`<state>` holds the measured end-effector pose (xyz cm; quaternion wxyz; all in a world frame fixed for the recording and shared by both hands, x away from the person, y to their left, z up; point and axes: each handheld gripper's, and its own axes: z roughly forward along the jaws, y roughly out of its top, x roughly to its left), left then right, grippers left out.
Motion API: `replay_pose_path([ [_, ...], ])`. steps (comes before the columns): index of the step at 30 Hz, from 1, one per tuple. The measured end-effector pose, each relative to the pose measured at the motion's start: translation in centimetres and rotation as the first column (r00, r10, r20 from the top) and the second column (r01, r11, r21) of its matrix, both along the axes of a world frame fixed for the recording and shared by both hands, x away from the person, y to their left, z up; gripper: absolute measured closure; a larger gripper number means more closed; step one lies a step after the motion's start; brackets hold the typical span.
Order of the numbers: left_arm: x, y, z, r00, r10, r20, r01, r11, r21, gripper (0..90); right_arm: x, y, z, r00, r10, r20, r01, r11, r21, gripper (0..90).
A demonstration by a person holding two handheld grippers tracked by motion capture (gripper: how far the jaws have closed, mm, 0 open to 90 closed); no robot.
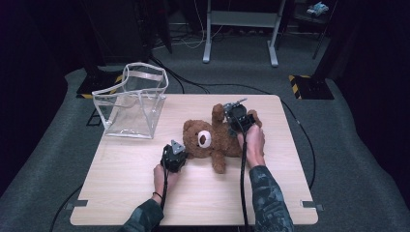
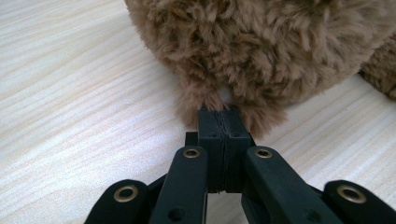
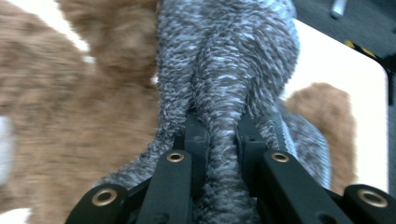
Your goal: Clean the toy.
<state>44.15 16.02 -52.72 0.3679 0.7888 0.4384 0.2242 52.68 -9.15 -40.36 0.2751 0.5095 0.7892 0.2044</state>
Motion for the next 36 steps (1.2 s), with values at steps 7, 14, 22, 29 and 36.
replay_pose_path([
  [7, 0.0, 0.0, 0.0, 1.0000, -0.001, 0.000, 0.001, 1.0000, -0.001, 89.3, 0.3, -4.1, -0.5, 0.9958, -0.091, -0.011, 0.092, 0.993, 0.080, 79.6],
  [14, 0.0, 0.0, 0.0, 1.0000, 0.000, 0.003, 0.000, 1.0000, 0.008, 89.3, -0.3, -7.4, -1.1, 0.9861, -0.166, 0.001, 0.165, 0.982, 0.093, 79.6],
  [22, -0.1, -0.1, 0.0, 1.0000, -0.003, 0.004, 0.003, 1.0000, 0.009, 89.2, -1.2, -8.1, -0.1, 0.9878, -0.147, 0.051, 0.132, 0.964, 0.230, 79.6],
  [29, -0.1, -0.1, 0.0, 1.0000, -0.003, 0.004, 0.003, 1.0000, 0.009, 89.3, -0.8, -10.2, -2.8, 0.9753, -0.220, -0.024, 0.220, 0.958, 0.181, 79.7],
  [36, -0.1, -0.1, 0.0, 1.0000, -0.006, 0.003, 0.006, 0.9999, 0.016, 89.2, -2.1, -12.2, -3.7, 0.9713, -0.232, -0.053, 0.238, 0.935, 0.262, 79.6],
])
